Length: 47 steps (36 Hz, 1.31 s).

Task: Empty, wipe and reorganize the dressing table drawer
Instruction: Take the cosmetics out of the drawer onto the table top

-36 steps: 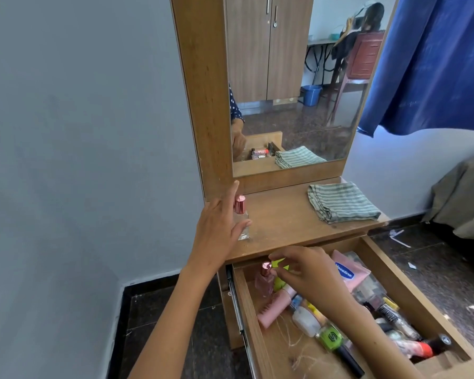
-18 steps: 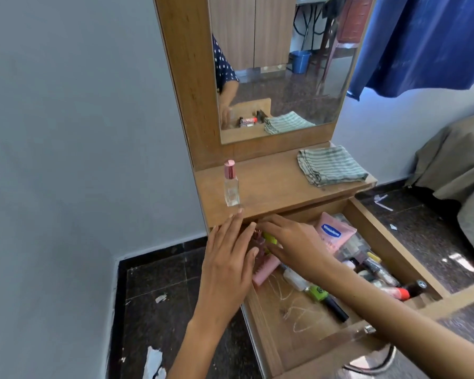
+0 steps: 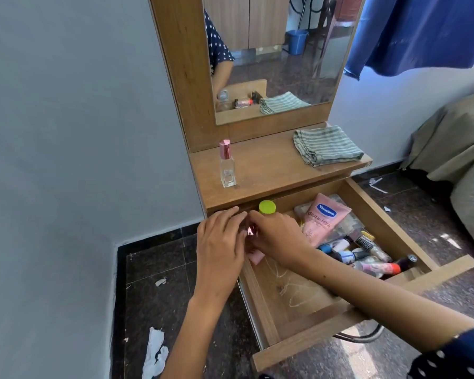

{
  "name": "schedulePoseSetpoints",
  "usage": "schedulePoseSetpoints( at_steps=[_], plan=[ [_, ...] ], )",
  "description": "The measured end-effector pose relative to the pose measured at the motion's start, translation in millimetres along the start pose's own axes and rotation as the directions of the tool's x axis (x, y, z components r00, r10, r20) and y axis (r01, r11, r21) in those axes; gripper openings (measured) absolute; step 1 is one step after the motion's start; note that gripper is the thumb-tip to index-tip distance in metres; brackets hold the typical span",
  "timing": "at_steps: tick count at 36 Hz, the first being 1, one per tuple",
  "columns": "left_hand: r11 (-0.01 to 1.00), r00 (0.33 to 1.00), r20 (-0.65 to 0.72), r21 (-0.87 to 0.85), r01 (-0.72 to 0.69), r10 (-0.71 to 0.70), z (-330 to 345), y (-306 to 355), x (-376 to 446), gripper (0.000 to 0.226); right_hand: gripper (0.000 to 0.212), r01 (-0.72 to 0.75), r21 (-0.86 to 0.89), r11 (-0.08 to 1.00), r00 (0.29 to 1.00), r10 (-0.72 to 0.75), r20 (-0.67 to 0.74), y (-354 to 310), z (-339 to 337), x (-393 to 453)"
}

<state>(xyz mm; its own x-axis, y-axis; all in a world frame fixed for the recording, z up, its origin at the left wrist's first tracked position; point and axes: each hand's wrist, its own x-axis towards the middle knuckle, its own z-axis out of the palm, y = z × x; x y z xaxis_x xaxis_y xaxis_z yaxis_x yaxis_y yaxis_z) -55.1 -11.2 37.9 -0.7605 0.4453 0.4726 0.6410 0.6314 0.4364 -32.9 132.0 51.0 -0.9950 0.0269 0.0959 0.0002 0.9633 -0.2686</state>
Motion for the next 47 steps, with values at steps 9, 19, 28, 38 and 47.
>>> schedulePoseSetpoints(
  at_steps=[9, 19, 28, 38, 47],
  plan=[
    [0.999, 0.994, 0.108, -0.046, -0.007, 0.012, -12.3, -12.2, 7.7, 0.045, 0.024, 0.068, 0.243, 0.968, 0.995, -0.048, -0.088, 13.1, -27.6, -9.1],
    [0.908, 0.997, 0.037, -0.413, 0.073, -0.064, -19.1, -1.3, 31.8, 0.029, 0.024, 0.187, 0.297, 0.936, 0.969, -0.126, -0.211, 6.9, -67.8, 0.7],
    [0.914, 0.988, -0.099, -0.4, 0.072, -0.121, -32.7, -13.8, 58.3, 0.026, 0.03, 0.096, 0.451, 0.887, 0.955, 0.045, -0.294, 18.5, -73.7, 11.3],
    [0.927, 0.983, -0.096, -0.358, 0.115, -0.159, -29.5, -24.8, 75.5, 0.029, 0.016, -0.063, 0.385, 0.921, 0.964, 0.156, -0.214, 39.8, -51.9, -0.6],
    [0.95, 0.98, -0.115, -0.288, 0.121, -0.16, -23.8, -33.5, 80.2, 0.036, 0.03, -0.155, 0.148, 0.977, 0.982, 0.169, -0.086, 40.7, -37.1, -0.1]
  ],
)
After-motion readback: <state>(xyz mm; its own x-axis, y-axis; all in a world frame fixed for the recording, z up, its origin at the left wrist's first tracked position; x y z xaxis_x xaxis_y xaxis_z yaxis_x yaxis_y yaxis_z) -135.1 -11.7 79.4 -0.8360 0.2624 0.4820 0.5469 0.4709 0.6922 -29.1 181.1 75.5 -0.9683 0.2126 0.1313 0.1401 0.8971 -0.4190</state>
